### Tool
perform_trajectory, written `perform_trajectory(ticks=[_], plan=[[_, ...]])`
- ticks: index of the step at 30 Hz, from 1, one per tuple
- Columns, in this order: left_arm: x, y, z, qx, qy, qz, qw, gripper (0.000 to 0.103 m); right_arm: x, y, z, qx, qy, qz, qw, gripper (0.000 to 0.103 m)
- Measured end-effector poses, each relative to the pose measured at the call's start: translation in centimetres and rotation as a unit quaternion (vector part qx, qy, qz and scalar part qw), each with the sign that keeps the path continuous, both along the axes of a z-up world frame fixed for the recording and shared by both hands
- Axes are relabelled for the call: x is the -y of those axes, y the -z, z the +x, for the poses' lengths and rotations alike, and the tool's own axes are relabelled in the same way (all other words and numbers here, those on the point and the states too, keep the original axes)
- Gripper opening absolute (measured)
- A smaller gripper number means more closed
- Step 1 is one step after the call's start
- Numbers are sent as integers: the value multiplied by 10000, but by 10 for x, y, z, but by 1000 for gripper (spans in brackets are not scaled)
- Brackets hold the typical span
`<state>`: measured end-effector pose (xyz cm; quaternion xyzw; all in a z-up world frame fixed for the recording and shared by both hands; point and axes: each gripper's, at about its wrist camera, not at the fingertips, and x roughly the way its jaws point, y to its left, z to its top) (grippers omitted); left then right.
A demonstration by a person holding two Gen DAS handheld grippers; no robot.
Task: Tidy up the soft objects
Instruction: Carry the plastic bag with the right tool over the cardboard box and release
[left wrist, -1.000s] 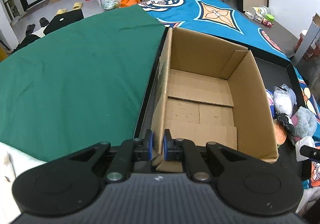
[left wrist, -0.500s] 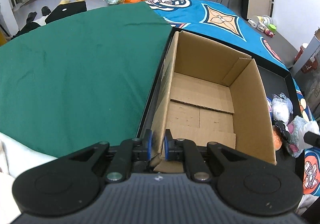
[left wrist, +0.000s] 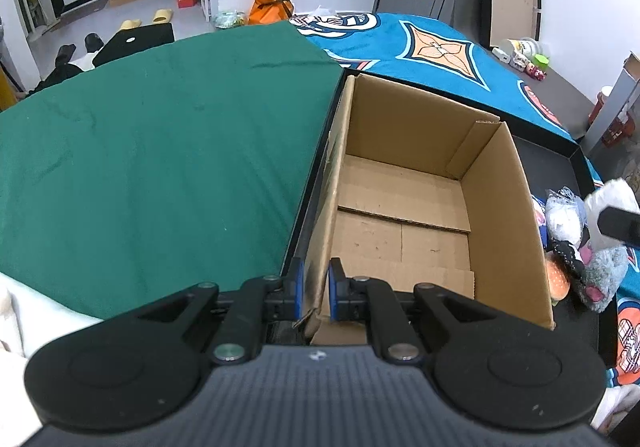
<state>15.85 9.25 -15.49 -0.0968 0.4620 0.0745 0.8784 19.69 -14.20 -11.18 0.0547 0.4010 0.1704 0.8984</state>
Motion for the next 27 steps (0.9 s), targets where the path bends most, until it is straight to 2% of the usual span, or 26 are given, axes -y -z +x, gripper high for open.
perform_trajectory(ticks=[6,18,20,22,27], plan=[[-3,2,-1,30,-52,-81,9999,11,-26,-6,1,206,-370,-197,9989,36],[-17,3,-5,228,-222,-449,9985,11,-80,-2,6,120,-865,-449,9952,37],[-18,3,-4,260,-241,-464,9983,11,-88,-4,7,176,-915,-455,9946,39],[-19,4,-3,277,-245,-489,9981,11,-94,-6,7,246,-883,-540,9943,52],[-27,7,-1,256,-282,-691,9969,11,-86,-4,4,205,-756,-471,9958,61]])
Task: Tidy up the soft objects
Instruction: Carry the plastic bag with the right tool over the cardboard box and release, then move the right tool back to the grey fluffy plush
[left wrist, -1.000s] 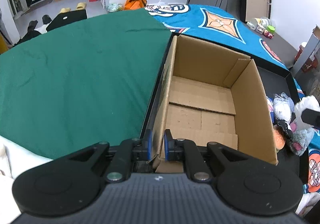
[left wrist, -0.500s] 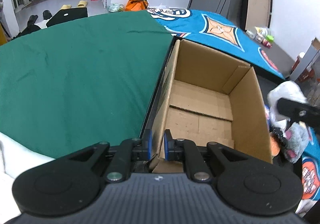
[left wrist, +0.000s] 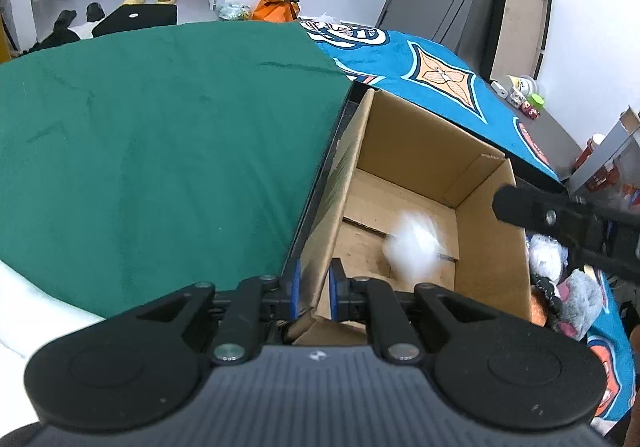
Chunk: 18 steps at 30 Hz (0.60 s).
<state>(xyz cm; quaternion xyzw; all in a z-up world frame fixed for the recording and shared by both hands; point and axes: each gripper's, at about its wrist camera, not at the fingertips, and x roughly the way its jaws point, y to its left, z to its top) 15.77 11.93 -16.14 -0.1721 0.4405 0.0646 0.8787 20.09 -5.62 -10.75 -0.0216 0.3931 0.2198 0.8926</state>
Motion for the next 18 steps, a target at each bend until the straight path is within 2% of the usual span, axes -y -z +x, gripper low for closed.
perform_trajectory(ticks=[2,6,9,11,14,18], plan=[[-1,0,0,10,-21,-52,10000,11,6,1,-1,-24,60,39,10000,61],[4,1,1,-85,3,75,9999,13,20,1,-7,-12,246,106,9996,66],[8,1,4,-150,77,196,9997,23,34,0,-12,54,384,131,9992,68],[9,1,5,-209,93,285,9993,36,44,1,-15,56,478,130,9988,68],[11,-1,4,-209,78,416,9989,45,59,3,-14,42,606,162,9980,68],[19,-6,0,-100,87,702,9974,51,78,4,-12,76,797,199,9966,68]])
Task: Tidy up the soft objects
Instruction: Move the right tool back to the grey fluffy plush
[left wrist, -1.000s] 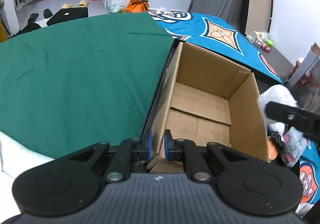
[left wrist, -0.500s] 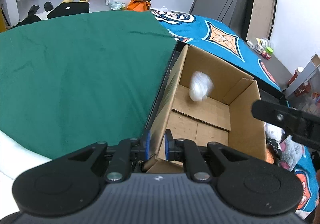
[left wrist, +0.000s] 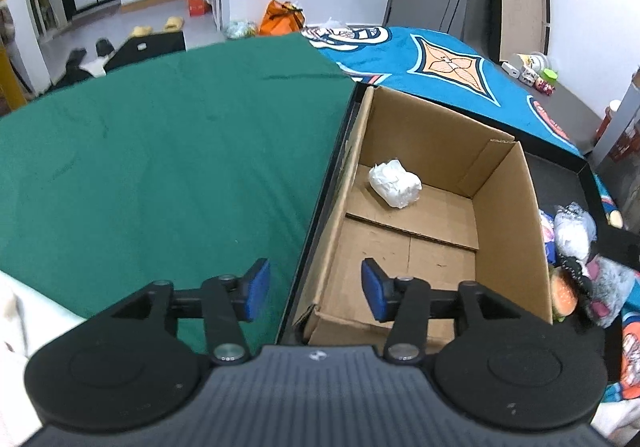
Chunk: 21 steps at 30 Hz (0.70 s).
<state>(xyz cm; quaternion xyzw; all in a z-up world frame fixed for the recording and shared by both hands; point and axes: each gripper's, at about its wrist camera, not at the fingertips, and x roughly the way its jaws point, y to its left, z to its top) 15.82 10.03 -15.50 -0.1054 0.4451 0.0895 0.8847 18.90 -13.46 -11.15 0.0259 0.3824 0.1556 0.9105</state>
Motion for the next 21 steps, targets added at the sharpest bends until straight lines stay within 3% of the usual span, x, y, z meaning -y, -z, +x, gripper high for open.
perform_trajectory(ticks=[8,12,21], plan=[[19,-5,-1,11,116,669,9977,60,41,12,3,-26,424,122,9990,73],[29,-6,-2,22,169,1005,9948,62,58,19,3,-24,643,60,9979,84],[36,-5,3,-135,143,1239,9921,63,89,38,10,-117,1067,-265,9939,92]])
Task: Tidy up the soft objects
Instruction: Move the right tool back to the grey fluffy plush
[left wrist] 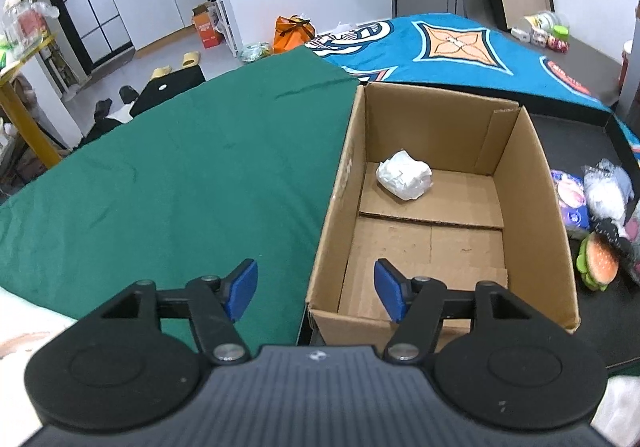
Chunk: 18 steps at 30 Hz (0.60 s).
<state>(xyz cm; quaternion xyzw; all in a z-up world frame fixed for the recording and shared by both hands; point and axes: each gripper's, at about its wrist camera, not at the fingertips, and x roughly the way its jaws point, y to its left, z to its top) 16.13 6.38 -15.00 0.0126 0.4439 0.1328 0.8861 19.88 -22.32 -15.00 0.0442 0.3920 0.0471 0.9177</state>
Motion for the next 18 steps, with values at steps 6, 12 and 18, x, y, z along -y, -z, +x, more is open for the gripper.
perform_trajectory(ticks=[6,12,18], plan=[[10,4,3,-121,113,242,9996,63,13,17,5,-114,182,-83,9997,93],[15,5,6,-250,152,320,9991,63,26,39,8,-258,349,-68,9990,94],[23,7,8,-339,255,509,9978,63,33,51,9,-333,473,59,9983,94]])
